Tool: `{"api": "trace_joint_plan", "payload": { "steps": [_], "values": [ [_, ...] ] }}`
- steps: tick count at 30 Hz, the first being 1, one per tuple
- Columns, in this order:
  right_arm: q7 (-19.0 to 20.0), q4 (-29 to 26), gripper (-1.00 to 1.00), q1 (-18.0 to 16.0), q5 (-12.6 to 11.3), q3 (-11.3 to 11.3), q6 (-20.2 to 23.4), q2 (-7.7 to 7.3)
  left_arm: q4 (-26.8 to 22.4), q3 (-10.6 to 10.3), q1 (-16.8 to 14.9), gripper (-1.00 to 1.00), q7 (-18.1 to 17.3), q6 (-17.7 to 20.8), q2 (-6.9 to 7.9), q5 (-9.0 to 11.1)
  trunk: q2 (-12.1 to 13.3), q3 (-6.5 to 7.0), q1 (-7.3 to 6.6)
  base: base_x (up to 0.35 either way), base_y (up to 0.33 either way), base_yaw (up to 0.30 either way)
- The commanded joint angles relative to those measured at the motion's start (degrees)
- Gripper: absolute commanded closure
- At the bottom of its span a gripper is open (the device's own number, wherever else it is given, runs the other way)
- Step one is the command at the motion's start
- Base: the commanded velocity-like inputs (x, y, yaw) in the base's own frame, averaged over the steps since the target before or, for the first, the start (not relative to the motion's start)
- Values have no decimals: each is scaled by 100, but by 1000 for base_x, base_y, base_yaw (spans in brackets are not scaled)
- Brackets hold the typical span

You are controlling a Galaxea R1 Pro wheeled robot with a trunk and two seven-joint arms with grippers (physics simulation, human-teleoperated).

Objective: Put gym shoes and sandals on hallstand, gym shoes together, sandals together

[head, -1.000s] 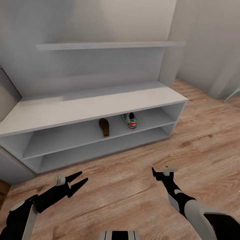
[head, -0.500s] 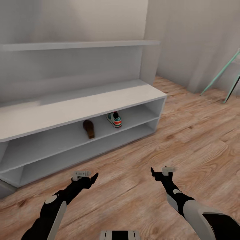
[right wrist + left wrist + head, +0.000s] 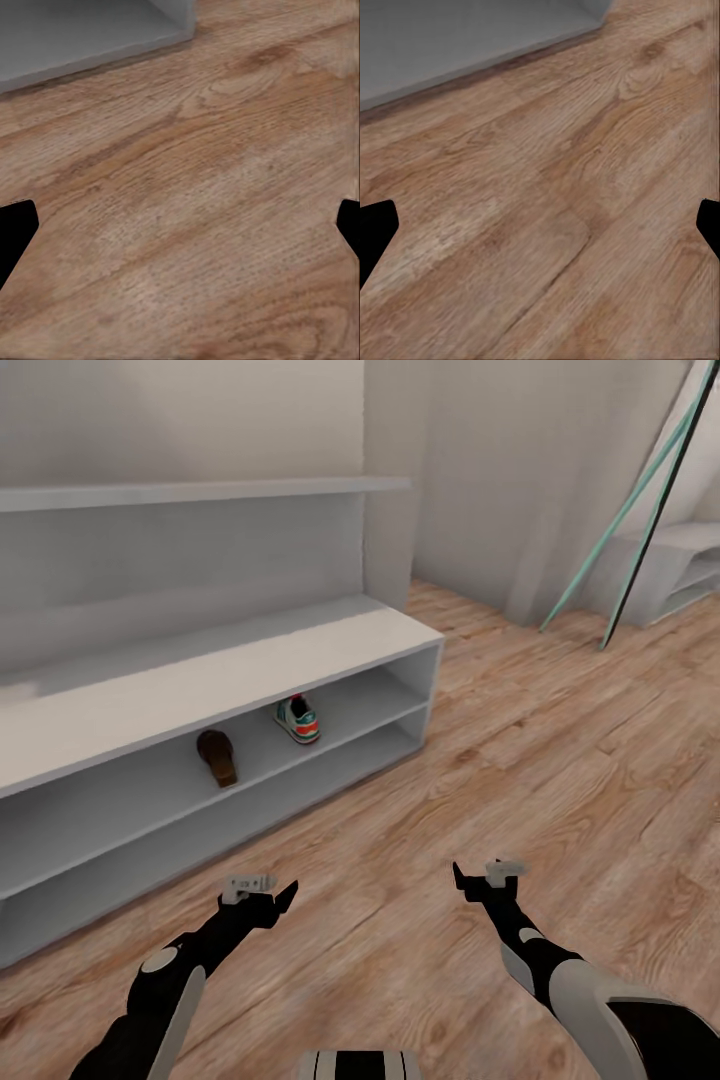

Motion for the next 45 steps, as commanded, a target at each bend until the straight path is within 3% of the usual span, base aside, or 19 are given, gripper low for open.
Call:
{"api": "trace_joint_plan", "payload": {
  "steps": [1,14,38,41,42,45],
  "values": [
    [18,6,-100,-4,15,-19,-17,0,-7,6,-1,-100,-6,48,-2,55,-2,-7,-1,0,0,-300],
    [18,6,-100,-4,14,-19,-17,1,25,2,0,-100,-5,-181,-2,58,-2,-35,-1,50,-33,-286],
    [22,1,-100,-4,0,-37,-17,-11,72,5,-6,-100,-6,-216,6,76,-2,-53,-1,237,-223,-182],
    [-2,-2,-100,-4,-263,-44,-24,-8,72,6,-8,-100,-5,-216,7,86,-2,-68,-1,314,-54,-245],
    [-13,-4,-100,-4,-507,-45,-26,-3,72,6,-9,-100,1,-216,7,84,-2,-75,-1,326,-9,-234],
    [-17,-3,-100,-4,-590,-45,-26,0,72,6,-9,-100,-3,-216,7,69,-2,-94,-1,327,-10,-238]
  ]
}}
